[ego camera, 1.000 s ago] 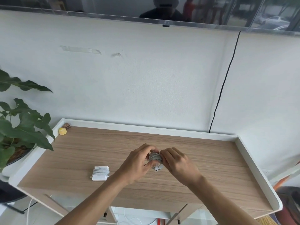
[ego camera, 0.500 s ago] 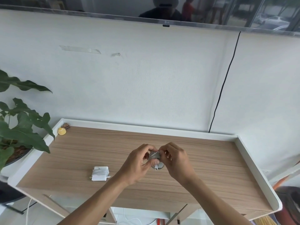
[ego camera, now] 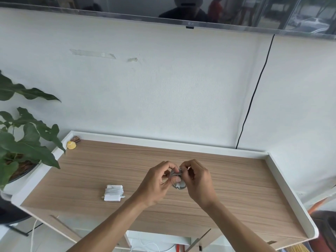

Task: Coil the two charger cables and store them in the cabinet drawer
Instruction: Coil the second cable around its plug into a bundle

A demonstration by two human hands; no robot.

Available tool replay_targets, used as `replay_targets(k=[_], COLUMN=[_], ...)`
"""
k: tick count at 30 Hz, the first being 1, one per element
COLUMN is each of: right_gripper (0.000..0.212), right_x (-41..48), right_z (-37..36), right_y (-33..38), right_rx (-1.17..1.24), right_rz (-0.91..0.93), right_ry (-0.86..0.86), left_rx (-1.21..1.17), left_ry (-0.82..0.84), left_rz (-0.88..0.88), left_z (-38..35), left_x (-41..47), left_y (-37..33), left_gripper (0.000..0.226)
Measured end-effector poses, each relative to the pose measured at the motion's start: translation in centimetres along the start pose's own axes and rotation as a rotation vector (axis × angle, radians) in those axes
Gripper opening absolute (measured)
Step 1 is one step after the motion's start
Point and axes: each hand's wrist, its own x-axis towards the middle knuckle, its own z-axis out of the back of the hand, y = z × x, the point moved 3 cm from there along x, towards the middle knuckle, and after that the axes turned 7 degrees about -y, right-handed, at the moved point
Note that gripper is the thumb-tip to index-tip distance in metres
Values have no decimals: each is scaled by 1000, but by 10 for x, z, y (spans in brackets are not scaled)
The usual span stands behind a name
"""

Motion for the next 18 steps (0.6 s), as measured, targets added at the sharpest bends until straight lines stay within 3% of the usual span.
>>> replay_targets(k=[8,13,18], right_gripper=[13,13,21], right_x=[1,10,12], right_z=[-2,-1,-6], right_y=[-11,-12,-9], right_rx=[152,-9,-146], right_rz=[-264,-161,75], right_ry=[131,217,222], left_rx=[52,62,74], left_ry=[15,9,14], left_rz=[-15,7,9], left_z=[2,2,-1], left_x=[-3,-5,-4], left_y=[5,8,9], left_gripper=[16,20,19])
